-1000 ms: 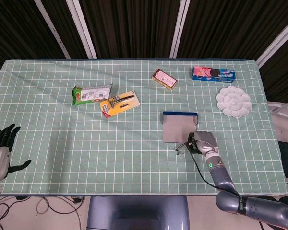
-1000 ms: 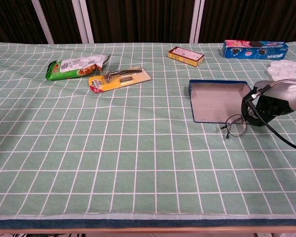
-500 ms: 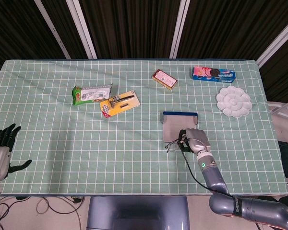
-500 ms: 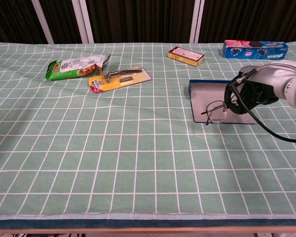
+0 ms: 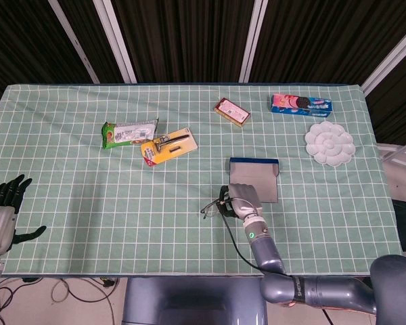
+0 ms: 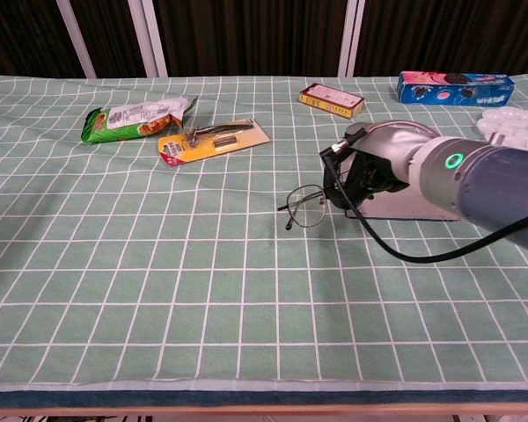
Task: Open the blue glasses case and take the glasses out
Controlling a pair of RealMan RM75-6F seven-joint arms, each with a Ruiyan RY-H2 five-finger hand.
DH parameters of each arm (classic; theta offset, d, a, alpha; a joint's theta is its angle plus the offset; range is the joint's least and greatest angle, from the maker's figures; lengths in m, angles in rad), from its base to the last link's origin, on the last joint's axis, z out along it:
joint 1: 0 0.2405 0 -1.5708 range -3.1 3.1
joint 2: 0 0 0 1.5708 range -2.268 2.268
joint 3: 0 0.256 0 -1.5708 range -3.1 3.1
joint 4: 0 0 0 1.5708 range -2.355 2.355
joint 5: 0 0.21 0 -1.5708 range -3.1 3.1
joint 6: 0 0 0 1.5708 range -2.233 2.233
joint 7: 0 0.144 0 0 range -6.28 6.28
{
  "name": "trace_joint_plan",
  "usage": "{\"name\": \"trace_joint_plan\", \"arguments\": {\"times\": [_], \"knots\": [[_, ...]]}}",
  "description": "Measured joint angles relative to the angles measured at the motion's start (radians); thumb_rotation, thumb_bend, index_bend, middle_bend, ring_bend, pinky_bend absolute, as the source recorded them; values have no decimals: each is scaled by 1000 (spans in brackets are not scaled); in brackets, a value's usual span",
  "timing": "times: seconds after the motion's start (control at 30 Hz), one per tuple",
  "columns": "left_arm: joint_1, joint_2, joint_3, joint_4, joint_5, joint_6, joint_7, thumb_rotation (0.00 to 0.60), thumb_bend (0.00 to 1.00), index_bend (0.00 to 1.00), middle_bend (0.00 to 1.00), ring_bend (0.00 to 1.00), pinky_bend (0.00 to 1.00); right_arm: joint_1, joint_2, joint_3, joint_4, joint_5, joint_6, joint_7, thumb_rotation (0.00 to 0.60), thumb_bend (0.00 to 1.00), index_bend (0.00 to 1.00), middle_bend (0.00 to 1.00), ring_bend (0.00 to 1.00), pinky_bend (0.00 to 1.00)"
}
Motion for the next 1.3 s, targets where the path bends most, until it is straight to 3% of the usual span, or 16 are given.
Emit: {"name": "trace_joint_plan", "arguments": {"times": [0.3,0.47,0.67,0.8,0.97,1.3], "knots": [[0,9,-4,-5,-19,-12,-25,600,9,8,0,0,0,93,-216,43,183,47,25,-58,600,588,619,926,964,1000],[2,14,-4,-5,-22,-13,-32,600,9,8,0,0,0,117,-278,60,259,64,25,-80,600,551,597,926,964,1000],[3,17,-3,-5,-22,-12,-37,600,9,8,0,0,0,110,-300,60,284,63,23,-90,600,354,188,925,964,1000],[4,17,-3,-5,-21,-11,-36,600,9,8,0,0,0,104,-303,65,280,43,34,-91,600,262,12,925,964,1000],[5,16,-4,-6,-21,-7,-37,600,9,8,0,0,0,99,-295,71,253,6,56,-95,600,193,0,925,964,1000],[8,10,-4,-2,-18,4,-26,600,9,8,0,0,0,53,-204,64,101,-65,121,-109,600,170,0,920,958,1000]]}}
